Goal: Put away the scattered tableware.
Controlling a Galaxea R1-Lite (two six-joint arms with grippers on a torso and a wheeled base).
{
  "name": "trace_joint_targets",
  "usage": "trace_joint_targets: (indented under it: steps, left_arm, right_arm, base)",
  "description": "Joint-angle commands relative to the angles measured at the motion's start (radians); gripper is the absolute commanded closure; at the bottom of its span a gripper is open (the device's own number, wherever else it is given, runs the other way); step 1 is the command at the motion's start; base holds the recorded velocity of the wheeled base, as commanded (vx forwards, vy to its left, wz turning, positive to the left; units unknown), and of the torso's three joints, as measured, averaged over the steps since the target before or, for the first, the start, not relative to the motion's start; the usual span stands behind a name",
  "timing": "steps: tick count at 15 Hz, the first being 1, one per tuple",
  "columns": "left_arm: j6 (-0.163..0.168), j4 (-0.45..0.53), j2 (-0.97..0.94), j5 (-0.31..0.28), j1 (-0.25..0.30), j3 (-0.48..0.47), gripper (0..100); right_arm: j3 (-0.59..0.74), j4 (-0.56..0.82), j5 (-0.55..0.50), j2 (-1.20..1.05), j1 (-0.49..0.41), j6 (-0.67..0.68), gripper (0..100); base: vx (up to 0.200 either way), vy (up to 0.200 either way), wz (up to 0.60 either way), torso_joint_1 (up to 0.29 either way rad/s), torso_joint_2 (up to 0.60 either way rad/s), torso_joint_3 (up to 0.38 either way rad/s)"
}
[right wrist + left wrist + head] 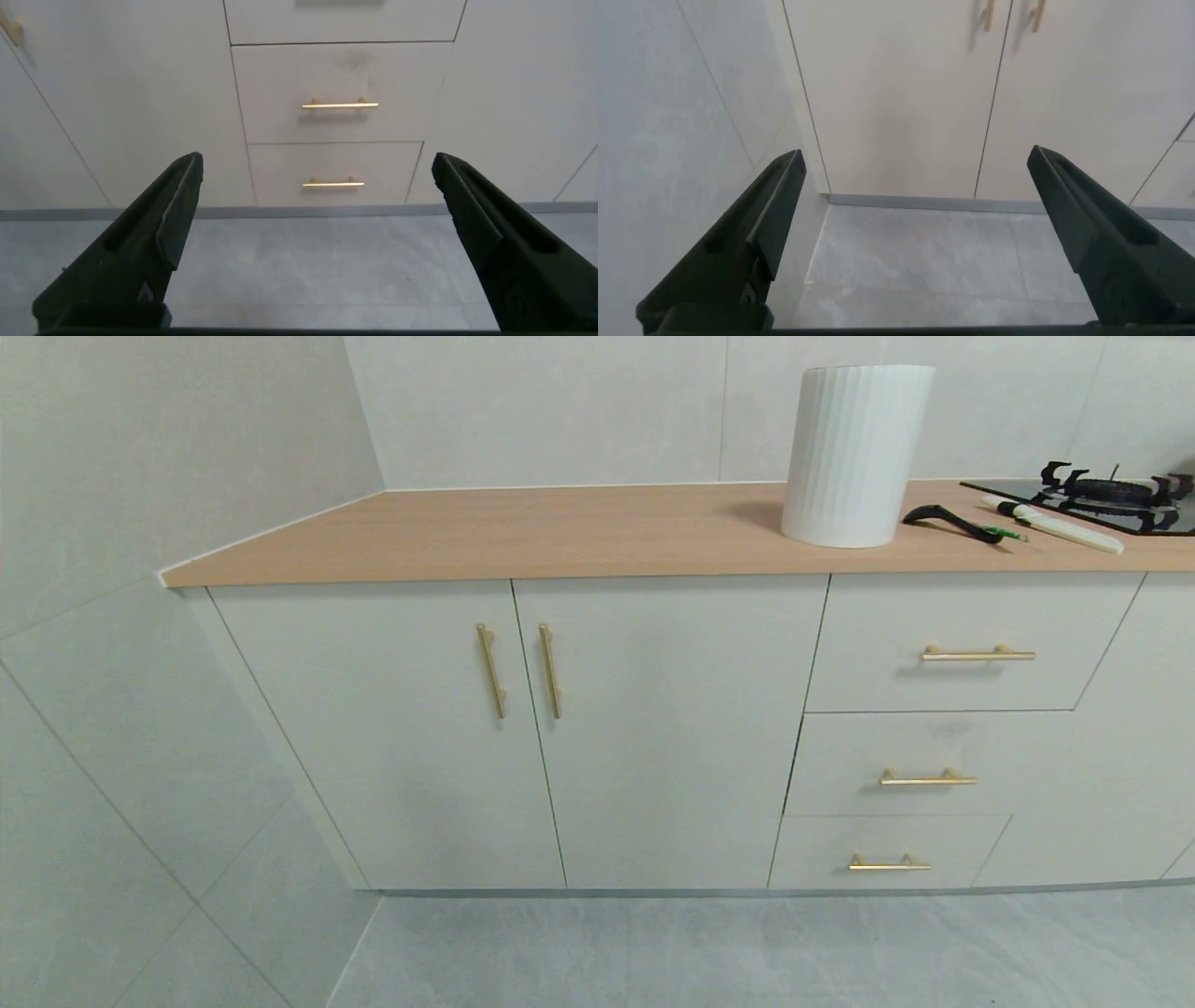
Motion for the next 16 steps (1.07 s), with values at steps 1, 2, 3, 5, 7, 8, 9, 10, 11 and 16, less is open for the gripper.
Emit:
trace_joint_targets:
  steps: [1,2,3,5,7,8,9,10,11,16]
  left_arm:
    - [0.0,0.0,0.001,-0.001,0.0,0.0,0]
    - [-0.002,0.0,0.001,-0.001,0.0,0.0,0]
    - [-0.013,-0.002,0.001,0.001,0.0,0.0,0]
    - [-0.019,-0.002,0.001,0.001,0.0,0.0,0]
    - [-0.017,-0.002,0.001,0.001,0.0,0.0,0]
    - [-0.016,-0.002,0.001,0.001,0.0,0.0,0]
    - [-0.016,-0.002,0.001,0.001,0.0,0.0,0]
    - [-0.017,-0.002,0.001,0.001,0.0,0.0,0]
    - [-0.017,-0.002,0.001,0.001,0.0,0.0,0]
    - [-0.014,-0.002,0.001,0.001,0.0,0.0,0]
  right_arm:
    - [0.0,0.005,0.002,0.003,0.0,0.006,0]
    - [0.0,0.005,0.002,0.003,0.0,0.008,0]
    - [0.0,0.005,0.002,0.003,0.0,0.008,0]
    - [0.0,0.005,0.002,0.003,0.0,0.008,0]
    - [0.0,0.005,0.002,0.003,0.0,0.006,0]
    - [0.0,0.005,0.002,0.003,0.0,0.006,0]
    - [0.0,0.005,0.002,0.003,0.0,0.005,0]
    - [0.0,0.005,0.002,0.002,0.0,0.005,0]
    - [0.0,0.005,0.002,0.003,0.0,0.006,0]
    - [0.0,0.005,0.002,0.003,0.0,0.006,0]
  base:
    - [0.0,0.0,0.0,0.0,0.0,0.0]
    - [0.0,0.0,0.0,0.0,0.0,0.0]
    - [0.0,0.0,0.0,0.0,0.0,0.0]
    - [0.0,0.0,0.0,0.0,0.0,0.0]
    - [0.0,-0.1,0.0,0.001,0.0,0.001]
    - [0.0,-0.2,0.0,0.002,0.0,0.002]
    - [0.0,-0.2,0.0,0.002,0.0,-0.007]
    - [0.0,-0.2,0.0,0.002,0.0,0.002]
    - [0.0,-0.2,0.0,0.012,0.01,-0.007]
    - [0.0,-0.2,0.0,0.001,0.0,0.0]
